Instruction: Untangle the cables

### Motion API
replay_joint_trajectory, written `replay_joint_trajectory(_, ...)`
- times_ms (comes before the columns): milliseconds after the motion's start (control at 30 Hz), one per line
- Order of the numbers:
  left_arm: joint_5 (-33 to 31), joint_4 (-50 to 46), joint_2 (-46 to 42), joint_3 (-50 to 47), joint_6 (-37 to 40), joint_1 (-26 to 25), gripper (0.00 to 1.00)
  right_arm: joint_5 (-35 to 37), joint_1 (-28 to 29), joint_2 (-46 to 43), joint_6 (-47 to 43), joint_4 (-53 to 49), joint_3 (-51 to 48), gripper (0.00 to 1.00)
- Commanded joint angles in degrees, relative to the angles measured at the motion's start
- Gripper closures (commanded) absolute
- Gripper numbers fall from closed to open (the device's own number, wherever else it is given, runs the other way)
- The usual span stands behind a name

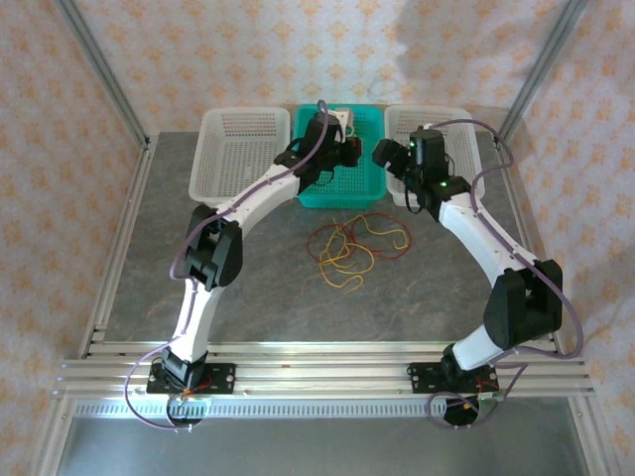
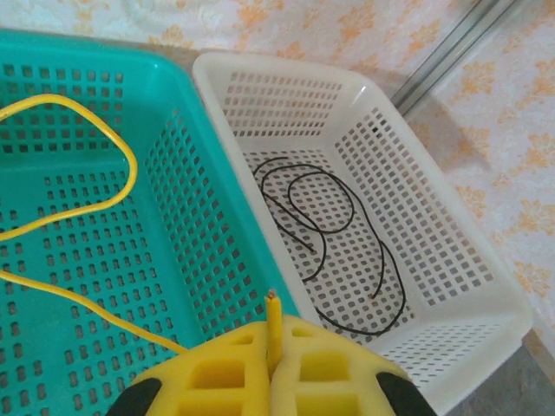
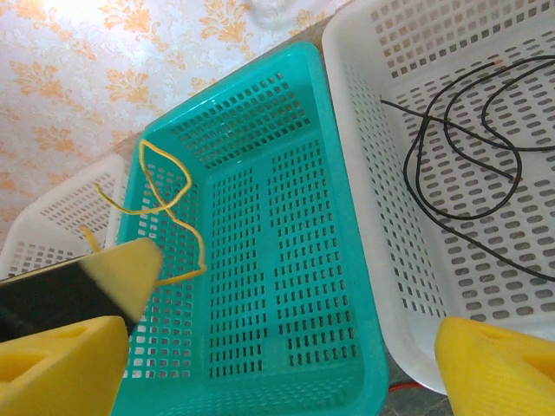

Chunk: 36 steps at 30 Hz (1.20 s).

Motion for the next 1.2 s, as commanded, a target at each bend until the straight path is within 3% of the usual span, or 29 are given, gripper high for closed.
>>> replay_joint_trajectory(0, 1.2, -2.6, 3.0, 5.8, -3.3, 0.7, 1.00, 1.9, -0.3, 0.2, -1.0, -2.0, 1.4, 0.09)
replay_joint_trajectory(200, 0.5, -7.4, 9.8, 12.8, -5.0, 0.9, 1.00, 1.5, -0.3, 0.2, -0.9, -3.0, 1.4, 0.09)
replay_joint_trajectory(667, -2.9, -10.9, 13.1, 13.5, -6.8, 1.6, 1.00, -5.7, -0.4, 3.3, -0.7, -3.4, 2.4, 0.10)
replay_joint_trajectory(867, -3.8, -12.4, 13.4, 14.4, -6.4, 1.7, 0.89, -5.2, -0.4, 2.8, 0.3, -4.0, 2.3, 0.09)
replay_joint_trajectory(1033, -6.6, -14.4, 11.4, 14.3, -3.8, 1.3, 0.87, -5.1, -0.4, 0.7, 0.0, -3.7, 1.4, 0.09)
replay_joint_trajectory(1167, -7.7, -13.7, 8.4, 12.0, -2.0, 0.9, 0.72, -4.5, -0.4, -1.4, -1.1, -3.0, -0.5, 0.09)
